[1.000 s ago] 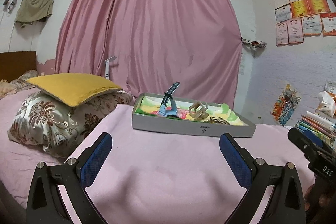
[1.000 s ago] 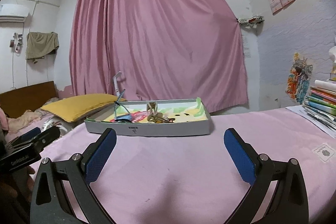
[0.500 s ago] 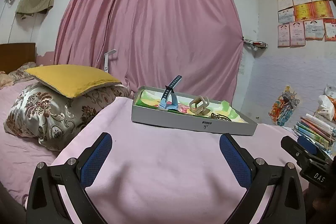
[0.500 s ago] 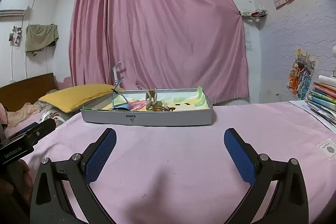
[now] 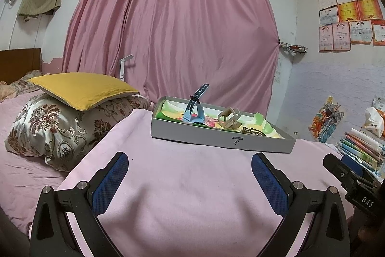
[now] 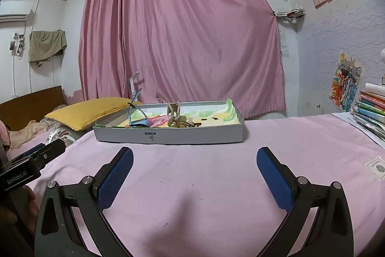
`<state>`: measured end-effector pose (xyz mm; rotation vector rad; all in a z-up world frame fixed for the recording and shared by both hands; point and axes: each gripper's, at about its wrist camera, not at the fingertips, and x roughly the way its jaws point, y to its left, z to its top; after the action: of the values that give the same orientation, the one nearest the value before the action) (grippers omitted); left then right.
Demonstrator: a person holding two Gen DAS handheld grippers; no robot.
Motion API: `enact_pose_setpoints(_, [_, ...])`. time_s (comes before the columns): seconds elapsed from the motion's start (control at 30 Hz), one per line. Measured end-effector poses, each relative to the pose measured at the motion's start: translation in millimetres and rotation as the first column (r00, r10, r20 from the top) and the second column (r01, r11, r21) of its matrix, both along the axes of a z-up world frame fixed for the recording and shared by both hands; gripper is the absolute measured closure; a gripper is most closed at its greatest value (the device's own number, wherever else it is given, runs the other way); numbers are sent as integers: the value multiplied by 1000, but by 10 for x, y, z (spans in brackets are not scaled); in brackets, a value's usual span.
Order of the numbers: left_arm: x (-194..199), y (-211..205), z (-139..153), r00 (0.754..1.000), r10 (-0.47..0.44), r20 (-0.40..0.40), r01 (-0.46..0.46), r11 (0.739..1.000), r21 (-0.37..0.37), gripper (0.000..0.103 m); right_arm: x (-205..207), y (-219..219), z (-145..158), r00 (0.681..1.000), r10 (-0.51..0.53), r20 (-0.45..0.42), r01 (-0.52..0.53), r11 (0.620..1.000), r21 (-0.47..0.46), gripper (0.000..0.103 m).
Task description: Organize jewelry
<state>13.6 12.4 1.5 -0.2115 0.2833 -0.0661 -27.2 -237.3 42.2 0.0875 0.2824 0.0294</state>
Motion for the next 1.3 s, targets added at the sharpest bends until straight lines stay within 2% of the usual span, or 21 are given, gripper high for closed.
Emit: enact_pose_setpoints(1.3, [4,-2,-8,1000,2,-6,-2,1000,6,0,16,16,-22,1000,1,0,-1,1000,4,2])
